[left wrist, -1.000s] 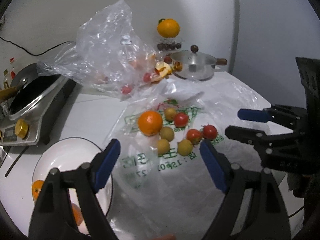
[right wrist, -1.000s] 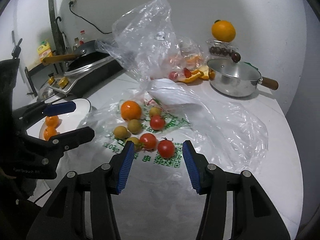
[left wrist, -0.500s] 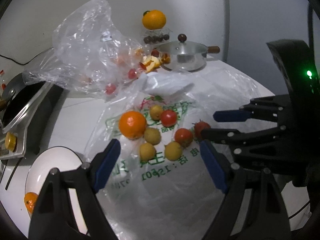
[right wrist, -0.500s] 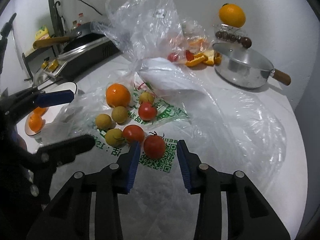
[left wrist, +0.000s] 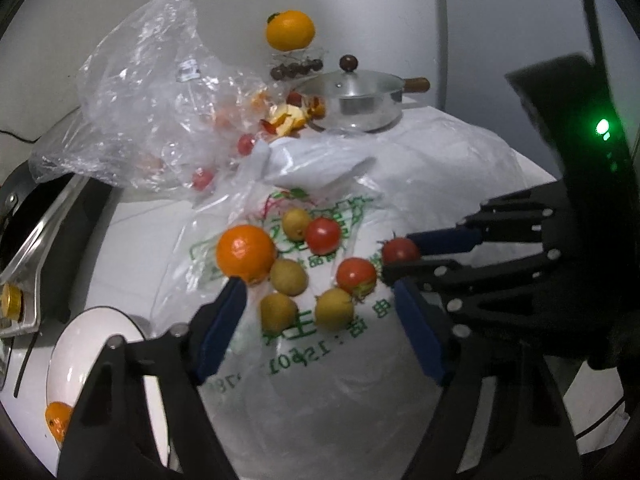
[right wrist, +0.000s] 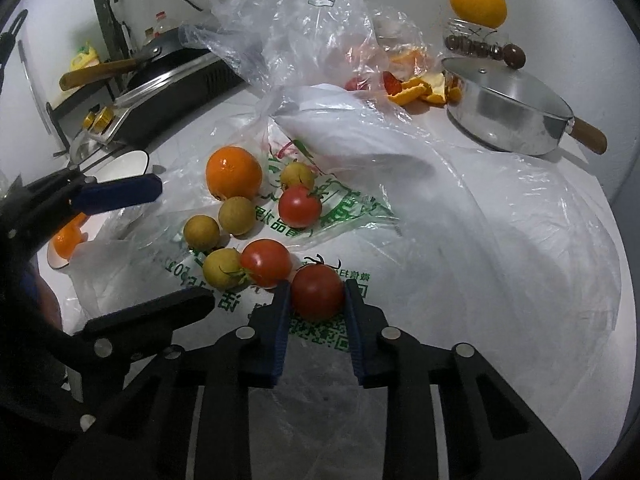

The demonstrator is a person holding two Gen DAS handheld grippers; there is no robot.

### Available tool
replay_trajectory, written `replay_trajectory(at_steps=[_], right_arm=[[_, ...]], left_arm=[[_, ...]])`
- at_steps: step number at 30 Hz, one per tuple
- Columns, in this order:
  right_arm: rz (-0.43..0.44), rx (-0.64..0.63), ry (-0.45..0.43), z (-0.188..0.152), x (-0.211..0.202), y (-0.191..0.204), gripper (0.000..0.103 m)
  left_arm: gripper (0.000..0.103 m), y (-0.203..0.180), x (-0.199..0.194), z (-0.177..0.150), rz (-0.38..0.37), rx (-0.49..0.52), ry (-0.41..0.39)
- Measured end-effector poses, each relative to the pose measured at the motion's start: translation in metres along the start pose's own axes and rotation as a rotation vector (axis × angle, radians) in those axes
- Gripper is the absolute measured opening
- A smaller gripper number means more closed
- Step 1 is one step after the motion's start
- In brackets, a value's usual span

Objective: Organize fruits
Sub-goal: 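Grasp a red tomato with the left gripper while the right gripper grasps another tomato, then carry both held red tomatoes over the white plate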

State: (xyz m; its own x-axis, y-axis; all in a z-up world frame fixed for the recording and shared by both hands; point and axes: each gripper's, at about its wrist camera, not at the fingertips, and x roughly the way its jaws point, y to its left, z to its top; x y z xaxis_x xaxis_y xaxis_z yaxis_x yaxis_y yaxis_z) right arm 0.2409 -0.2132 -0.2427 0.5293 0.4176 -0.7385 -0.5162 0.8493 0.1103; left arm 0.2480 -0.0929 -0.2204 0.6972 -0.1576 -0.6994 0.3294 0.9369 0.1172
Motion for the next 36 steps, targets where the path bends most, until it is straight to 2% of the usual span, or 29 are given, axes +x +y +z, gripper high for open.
replay_trajectory(at_steps=[3, 4, 5, 9, 20, 22, 27, 36], right_arm=[[-0.008, 0.013, -0.024, 0.0, -0.008, -0.006, 0.027], [-0.01, 0.022, -0.033, -0.001, -0.011, -0.009, 0.027], [-0.013, 0.028, -0.043, -0.001, -0.015, -0.012, 0.027], [-0.027, 0.054, -0.071, -0.003, -0.025, -0.025, 0.027], [-0.016, 0.065, -0.1, -0.007, -0.033, -0.035, 0.027], [-0.016, 0.067, -0.102, -0.007, -0.033, -0.035, 0.027], [-0.02, 0.059, -0.109, -0.006, -0.033, -0.034, 0.027], [-0.04, 0.044, -0.129, -0.003, -0.042, -0.024, 0.027]], left_arm=[[0.073, -0.008, 0.003, 0.003, -0.012, 0.033, 0.002], [0.062, -0.011, 0.004, 0.005, -0.018, 0.046, 0.004], [0.058, -0.013, 0.007, 0.006, -0.022, 0.056, 0.015], [0.051, -0.019, 0.018, 0.011, -0.023, 0.079, 0.037], [0.047, -0.027, 0.045, 0.014, -0.043, 0.105, 0.11], [0.039, -0.028, 0.047, 0.014, -0.044, 0.113, 0.117], [0.029, -0.029, 0.048, 0.013, -0.039, 0.126, 0.112], [0.029, -0.024, 0.032, 0.014, -0.062, 0.113, 0.076]])
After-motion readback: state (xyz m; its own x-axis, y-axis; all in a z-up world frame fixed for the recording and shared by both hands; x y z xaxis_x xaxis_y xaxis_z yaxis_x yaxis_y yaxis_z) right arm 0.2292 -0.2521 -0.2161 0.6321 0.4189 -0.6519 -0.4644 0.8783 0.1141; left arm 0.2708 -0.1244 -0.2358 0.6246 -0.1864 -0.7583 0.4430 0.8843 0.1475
